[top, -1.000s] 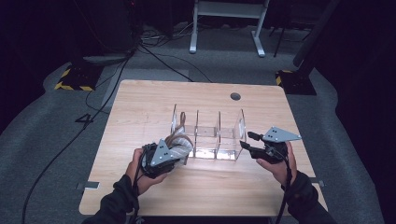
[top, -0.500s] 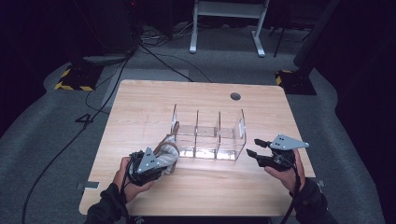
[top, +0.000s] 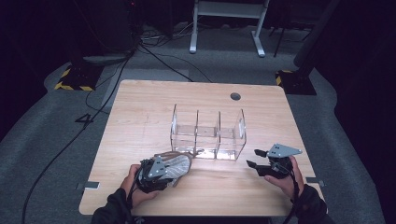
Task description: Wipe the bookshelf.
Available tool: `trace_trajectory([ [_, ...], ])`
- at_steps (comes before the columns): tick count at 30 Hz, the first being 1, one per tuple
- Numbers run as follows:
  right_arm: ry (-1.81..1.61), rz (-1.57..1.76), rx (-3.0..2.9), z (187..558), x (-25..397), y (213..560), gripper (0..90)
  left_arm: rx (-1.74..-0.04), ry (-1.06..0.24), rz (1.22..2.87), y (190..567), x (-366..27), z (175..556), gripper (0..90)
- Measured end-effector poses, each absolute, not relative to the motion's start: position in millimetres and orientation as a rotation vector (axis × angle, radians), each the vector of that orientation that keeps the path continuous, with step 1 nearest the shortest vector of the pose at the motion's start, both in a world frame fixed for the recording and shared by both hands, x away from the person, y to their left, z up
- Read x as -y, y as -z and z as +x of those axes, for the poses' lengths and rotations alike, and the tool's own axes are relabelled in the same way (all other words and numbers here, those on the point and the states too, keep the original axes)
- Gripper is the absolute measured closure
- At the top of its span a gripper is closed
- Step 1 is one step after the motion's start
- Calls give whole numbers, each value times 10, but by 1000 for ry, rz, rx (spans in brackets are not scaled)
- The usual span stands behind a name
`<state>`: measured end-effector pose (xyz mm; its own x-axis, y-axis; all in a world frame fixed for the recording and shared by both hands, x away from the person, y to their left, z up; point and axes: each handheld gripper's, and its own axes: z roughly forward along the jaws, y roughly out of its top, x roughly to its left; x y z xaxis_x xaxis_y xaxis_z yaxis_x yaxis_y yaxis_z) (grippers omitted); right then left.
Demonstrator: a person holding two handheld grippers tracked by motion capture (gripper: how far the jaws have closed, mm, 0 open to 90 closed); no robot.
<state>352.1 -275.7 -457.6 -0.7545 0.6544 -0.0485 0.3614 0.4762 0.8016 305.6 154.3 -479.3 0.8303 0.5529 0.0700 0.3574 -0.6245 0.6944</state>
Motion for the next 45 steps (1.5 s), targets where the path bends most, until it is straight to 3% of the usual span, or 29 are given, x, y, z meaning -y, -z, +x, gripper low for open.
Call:
trace_trajectory([
  [7,-1115,820,-2443,3527,2683,4741,423,-666,-316,2317,4915,-1483,3075,529],
  [17,-1112,819,-2454,3526,2674,4754,418,-666,-324,2290,4802,-1500,3053,433],
  [29,-1114,826,-2444,3526,2696,4736,414,-685,-354,2230,4549,-1562,2983,232],
  [38,-1114,825,-2431,3530,2722,4713,398,-670,-410,2187,4362,-1678,2955,195],
  [45,-1128,817,-2407,3505,2872,4672,374,-692,-545,2217,4277,-1902,2934,186],
])
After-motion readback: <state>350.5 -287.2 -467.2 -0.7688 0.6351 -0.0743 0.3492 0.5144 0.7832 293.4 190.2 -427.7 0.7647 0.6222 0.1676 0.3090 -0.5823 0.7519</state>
